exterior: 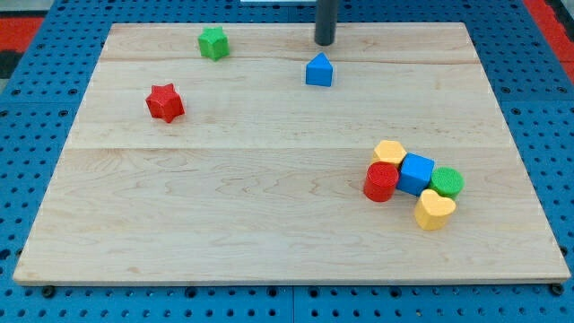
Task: Drag the blue triangle into the group of blocks
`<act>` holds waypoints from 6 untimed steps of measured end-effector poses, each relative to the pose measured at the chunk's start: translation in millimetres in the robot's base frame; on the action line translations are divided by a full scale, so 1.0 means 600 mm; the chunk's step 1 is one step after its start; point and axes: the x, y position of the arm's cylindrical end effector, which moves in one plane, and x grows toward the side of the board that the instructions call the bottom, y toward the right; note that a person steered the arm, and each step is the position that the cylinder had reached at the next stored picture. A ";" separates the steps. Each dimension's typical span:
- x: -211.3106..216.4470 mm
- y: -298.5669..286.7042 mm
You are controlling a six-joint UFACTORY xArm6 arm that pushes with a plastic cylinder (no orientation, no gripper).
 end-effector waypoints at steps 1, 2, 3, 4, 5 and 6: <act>0.052 0.004; 0.133 0.023; 0.158 0.038; 0.205 0.019; 0.300 0.027; 0.367 0.072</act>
